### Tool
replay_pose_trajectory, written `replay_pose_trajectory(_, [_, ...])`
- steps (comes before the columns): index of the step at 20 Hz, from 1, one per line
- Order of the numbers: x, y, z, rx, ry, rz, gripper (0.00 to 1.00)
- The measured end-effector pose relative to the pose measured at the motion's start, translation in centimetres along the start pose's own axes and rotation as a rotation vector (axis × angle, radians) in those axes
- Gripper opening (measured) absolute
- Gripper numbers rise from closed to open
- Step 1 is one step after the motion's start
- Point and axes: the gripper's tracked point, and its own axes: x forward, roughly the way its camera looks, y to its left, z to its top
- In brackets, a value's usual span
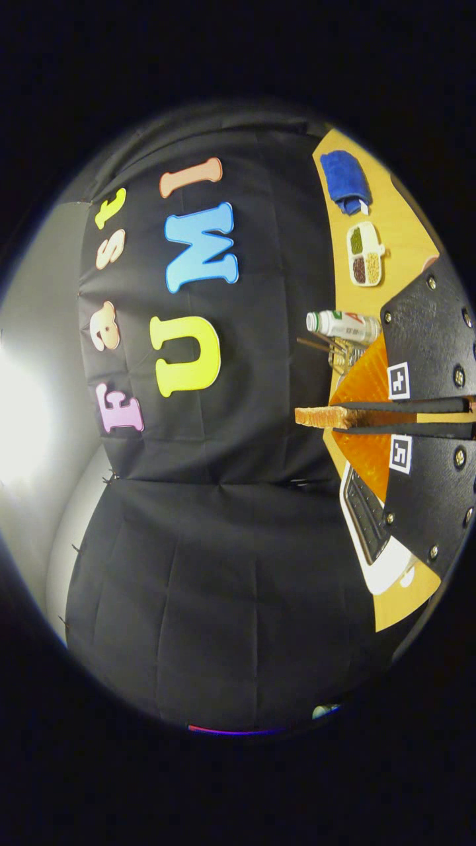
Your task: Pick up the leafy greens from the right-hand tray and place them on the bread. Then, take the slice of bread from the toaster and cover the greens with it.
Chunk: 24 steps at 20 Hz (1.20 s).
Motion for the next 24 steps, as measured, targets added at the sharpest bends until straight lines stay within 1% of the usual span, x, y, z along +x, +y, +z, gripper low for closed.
replay_pose_trajectory(5, [-2.9, -6.0, -1.5, -0.102, 0.045, -0.111, 0.05])
replay_pose_trajectory(8, [-4.5, -8.5, -3.4, -0.156, 0.085, -0.157, 0.05])
replay_pose_trajectory(15, [-7.6, -11.7, -10.3, -0.163, 0.24, -0.191, 0.05])
replay_pose_trajectory(20, [-8.2, -12.4, -11.4, -0.218, 0.242, -0.22, 0.05])
replay_pose_trajectory(24, [-7.8, -9.9, -13.2, -0.231, 0.264, -0.17, 0.06])
